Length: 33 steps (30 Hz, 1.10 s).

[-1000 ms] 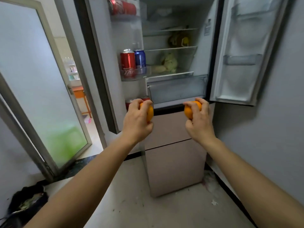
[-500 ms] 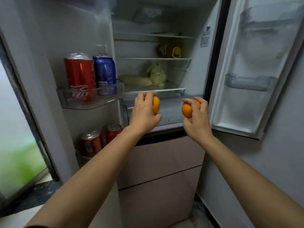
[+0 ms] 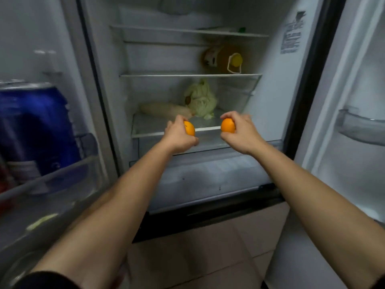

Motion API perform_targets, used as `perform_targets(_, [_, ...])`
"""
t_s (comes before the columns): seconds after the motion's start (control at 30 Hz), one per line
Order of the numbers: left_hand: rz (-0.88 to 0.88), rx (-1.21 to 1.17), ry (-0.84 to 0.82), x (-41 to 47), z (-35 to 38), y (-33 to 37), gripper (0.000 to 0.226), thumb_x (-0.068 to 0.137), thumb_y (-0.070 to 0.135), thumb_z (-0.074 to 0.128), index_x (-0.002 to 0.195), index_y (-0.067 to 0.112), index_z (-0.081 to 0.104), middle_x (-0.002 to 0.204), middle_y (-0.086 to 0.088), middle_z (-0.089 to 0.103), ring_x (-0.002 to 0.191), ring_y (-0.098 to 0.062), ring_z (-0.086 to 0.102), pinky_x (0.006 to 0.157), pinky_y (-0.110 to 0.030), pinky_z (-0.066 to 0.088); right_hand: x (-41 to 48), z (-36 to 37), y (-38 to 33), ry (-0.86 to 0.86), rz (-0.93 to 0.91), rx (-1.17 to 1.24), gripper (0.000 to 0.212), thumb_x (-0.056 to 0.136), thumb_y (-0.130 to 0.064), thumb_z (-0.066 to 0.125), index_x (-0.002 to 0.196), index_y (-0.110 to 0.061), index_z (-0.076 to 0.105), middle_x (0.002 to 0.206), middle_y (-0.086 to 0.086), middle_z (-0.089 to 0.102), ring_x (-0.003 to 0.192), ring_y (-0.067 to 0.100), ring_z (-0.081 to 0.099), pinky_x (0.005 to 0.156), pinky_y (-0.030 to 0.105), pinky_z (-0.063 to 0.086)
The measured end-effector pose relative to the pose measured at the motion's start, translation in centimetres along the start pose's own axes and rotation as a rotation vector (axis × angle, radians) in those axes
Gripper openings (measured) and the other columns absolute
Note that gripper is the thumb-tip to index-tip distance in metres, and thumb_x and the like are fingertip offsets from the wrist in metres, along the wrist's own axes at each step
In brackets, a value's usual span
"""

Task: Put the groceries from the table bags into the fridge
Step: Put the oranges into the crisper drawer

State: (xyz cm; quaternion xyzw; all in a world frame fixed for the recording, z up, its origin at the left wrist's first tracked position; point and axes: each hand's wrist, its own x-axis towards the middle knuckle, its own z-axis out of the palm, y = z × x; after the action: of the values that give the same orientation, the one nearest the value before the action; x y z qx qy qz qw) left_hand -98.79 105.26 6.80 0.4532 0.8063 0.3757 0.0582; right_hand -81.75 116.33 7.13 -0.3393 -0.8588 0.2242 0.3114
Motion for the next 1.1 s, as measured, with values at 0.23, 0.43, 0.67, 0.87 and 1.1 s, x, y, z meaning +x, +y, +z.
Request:
perform_targets(0.23, [-0.077,0.466,-0.391,5.4,2.4,-2.4,0.056,0.077,0.027,0.072,0.127,0.011,0.053,0.122,-0.015,0.060,0.104,-0.028,0.059,0.088,-0.035,0.051,10.0,5.2,2.4,-0.803,0.037,-0.175,0.041,0.086,-0.017,0.066,0.126,-0.023,0.058,0.090,0.007,0.066,0.062,0.017,0.061,0.051,0.027,0.052])
perform_targets(0.43, [-0.171,0.659,-0.667,9.2,3.4,-4.7,0.049,0.083,0.027,0.071,0.126,0.018,0.050,0.109,-0.004,0.057,0.078,-0.021,0.063,0.061,-0.030,0.053,14.3,10.5,3.3,-1.052,-0.028,-0.415,0.062,0.082,-0.016,0.079,0.136,-0.016,0.050,0.122,0.012,0.058,0.077,0.023,0.068,0.068,0.037,0.062])
perform_targets(0.67, [-0.268,0.656,-0.774,11.2,5.2,-7.2,0.056,0.092,0.042,0.062,0.141,0.020,0.045,0.134,-0.007,0.053,0.108,-0.025,0.063,0.093,-0.037,0.054,15.2,12.5,3.5,-1.108,-0.106,-0.414,0.063,0.089,-0.018,0.074,0.145,-0.016,0.045,0.134,0.008,0.051,0.096,0.027,0.064,0.085,0.034,0.059])
perform_targets(0.87, [-0.281,0.543,-0.822,11.3,5.3,-7.4,0.063,0.092,0.034,0.067,0.147,0.017,0.041,0.141,-0.007,0.046,0.119,-0.025,0.056,0.095,-0.035,0.054,15.3,12.2,4.0,-1.129,-0.071,-0.380,0.063,0.092,-0.021,0.070,0.149,-0.022,0.042,0.143,0.008,0.050,0.111,0.024,0.058,0.097,0.037,0.055])
perform_targets(1.1, [-0.280,0.551,-0.605,10.5,3.0,-6.6,0.064,0.091,0.040,0.066,0.146,0.019,0.043,0.140,-0.007,0.052,0.120,-0.026,0.055,0.095,-0.032,0.048,15.2,9.7,3.7,-0.849,-0.158,-0.366,0.052,0.096,-0.036,0.062,0.144,-0.021,0.051,0.140,0.006,0.054,0.109,0.024,0.058,0.096,0.039,0.054])
